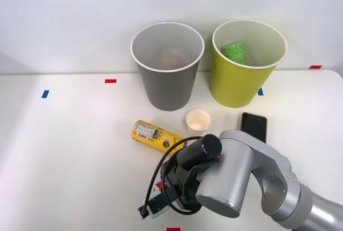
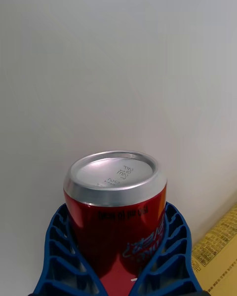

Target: Put cans in the gray bin, plastic bottles in the light green bin

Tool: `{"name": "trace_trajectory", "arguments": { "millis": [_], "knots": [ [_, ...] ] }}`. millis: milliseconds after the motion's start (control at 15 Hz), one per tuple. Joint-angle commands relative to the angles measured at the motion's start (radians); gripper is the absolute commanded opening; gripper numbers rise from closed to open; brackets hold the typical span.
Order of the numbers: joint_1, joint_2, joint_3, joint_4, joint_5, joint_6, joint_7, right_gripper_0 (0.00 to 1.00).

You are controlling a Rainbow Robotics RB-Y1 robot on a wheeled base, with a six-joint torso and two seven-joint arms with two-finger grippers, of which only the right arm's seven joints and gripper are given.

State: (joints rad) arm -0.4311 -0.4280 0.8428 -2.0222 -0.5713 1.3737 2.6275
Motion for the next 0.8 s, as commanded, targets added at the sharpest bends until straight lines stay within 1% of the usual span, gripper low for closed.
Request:
{"name": "trace_trajectory", "arguments": {
  "millis": [67,200,333,467,600,667,800],
  "knots": [
    [0.0,-0.035,-0.053,-0.018,-0.141,-0.133,-0.118,0.0],
    [0.0,-0.058,-0.1,-0.02,-0.28,-0.251,-0.21,0.0],
    [0.002,-0.081,-0.139,-0.02,-0.398,-0.354,-0.276,0.0],
    [0.032,-0.115,-0.18,-0.02,-0.545,-0.484,-0.284,0.0],
    [0.083,-0.141,-0.202,-0.023,-0.677,-0.614,-0.27,0.0],
    [0.107,-0.144,-0.203,-0.04,-0.7,-0.683,-0.259,0.0],
    [0.132,-0.141,-0.209,-0.073,-0.708,-0.779,-0.262,0.0]
  ]
}}
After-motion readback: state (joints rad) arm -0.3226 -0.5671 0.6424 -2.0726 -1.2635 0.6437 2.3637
